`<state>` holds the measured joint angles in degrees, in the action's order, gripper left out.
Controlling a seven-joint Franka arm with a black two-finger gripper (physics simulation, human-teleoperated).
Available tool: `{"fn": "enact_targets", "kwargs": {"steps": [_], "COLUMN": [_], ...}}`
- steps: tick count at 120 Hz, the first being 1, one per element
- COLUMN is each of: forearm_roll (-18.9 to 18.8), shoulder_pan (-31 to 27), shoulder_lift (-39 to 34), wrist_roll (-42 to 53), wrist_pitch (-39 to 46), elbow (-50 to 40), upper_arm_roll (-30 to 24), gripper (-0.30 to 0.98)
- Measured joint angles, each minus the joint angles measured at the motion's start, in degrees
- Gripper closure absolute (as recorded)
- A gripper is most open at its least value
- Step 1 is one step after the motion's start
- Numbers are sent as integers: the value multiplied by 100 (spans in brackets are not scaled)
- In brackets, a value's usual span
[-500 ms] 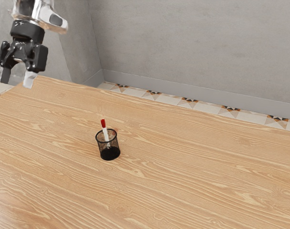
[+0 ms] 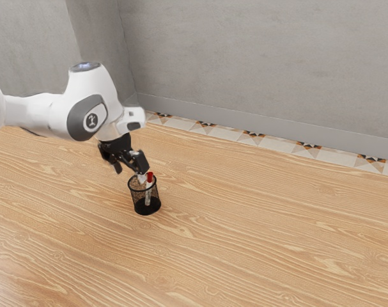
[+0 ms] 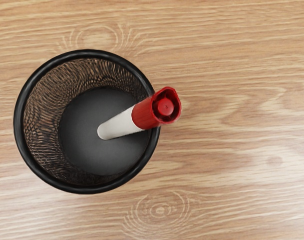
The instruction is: Take the marker out of the pen holder and place it to the left of the pen holder.
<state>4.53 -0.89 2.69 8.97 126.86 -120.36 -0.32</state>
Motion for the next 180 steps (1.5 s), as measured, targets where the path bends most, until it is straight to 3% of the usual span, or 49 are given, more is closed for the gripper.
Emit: {"fn": "enact_targets", "kwargs": {"steps": [21,48,119,148,180], "forearm_roll": [-63,-74,-39,10,84], "shoulder_pan": [-21,-7,-9,-22,-43], "shoulder_lift": [235,497,789,736,660], "wrist_roll": [254,486,805,856,893], "wrist_pitch": [2230,3377,4040,4073,4083], "elbow": [-436,-623,-906,-941,-1047], "upper_arm_roll": [-42,-65,-135,-117,-91], "gripper": [3,4,13,43,64]}}
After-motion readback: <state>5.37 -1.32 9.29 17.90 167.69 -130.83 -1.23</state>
